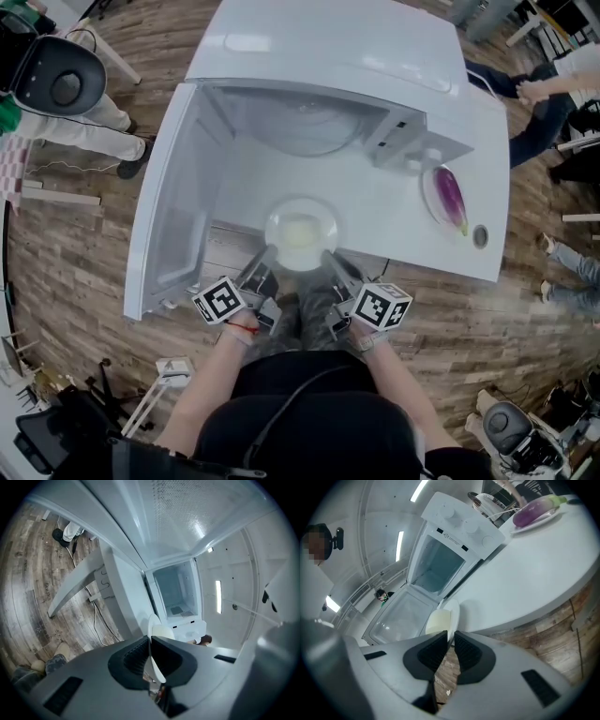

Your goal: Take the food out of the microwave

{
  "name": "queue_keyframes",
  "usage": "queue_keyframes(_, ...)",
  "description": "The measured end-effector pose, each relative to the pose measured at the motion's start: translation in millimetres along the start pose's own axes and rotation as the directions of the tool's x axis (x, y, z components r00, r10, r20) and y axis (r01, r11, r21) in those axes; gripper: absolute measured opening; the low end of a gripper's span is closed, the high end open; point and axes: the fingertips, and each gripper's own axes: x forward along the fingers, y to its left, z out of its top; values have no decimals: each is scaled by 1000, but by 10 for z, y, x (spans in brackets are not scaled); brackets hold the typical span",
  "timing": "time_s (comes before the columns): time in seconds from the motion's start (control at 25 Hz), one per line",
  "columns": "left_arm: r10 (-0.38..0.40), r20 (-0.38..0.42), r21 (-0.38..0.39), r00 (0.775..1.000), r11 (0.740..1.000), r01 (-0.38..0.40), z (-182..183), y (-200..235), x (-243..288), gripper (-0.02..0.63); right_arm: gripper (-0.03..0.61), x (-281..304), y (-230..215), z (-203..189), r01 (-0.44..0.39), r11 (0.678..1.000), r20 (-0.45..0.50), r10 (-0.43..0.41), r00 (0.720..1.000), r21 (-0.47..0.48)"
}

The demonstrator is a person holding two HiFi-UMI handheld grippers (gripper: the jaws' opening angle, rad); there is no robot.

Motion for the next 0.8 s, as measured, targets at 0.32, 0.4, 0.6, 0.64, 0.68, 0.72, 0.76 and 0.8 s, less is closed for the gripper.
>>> queue_keyframes(0.32,-5,5,-4,1000,1000,5,-20,33,-15,21,61,14,-38,-59,-3,1000,-13,3,1000,19)
queue_keyframes(0.4,-2,5,-7,1000,1000,2,-28,45,-17,21,61,17,-41,-64,-4,1000,-13,4,1000,24)
queue_keyframes(0.6,6,-2,-11,1000,1000,-6,-52,66,-1,21,61,4,-84,-85,6,999,-15,-5,1000,48)
queue_keyframes(0.64,7,-5,-11,1000,1000,-7,-58,69,5,21,61,1,-94,-87,7,999,-15,-6,1000,53)
queue_keyframes(0.68,7,-6,-11,1000,1000,-8,-64,72,13,21,61,-2,-106,-87,9,998,-15,-8,1000,57)
queue_keyframes(0.72,7,-7,-10,1000,1000,-7,-69,72,20,21,61,-4,-118,-87,10,998,-15,-9,1000,60)
queue_keyframes(0.76,6,-6,-9,1000,1000,-6,-73,71,27,21,61,-6,-128,-86,11,998,-14,-10,1000,62)
queue_keyframes(0.8,6,-6,-9,1000,1000,-6,-77,70,33,21,61,-8,-137,-84,11,998,-13,-10,1000,65)
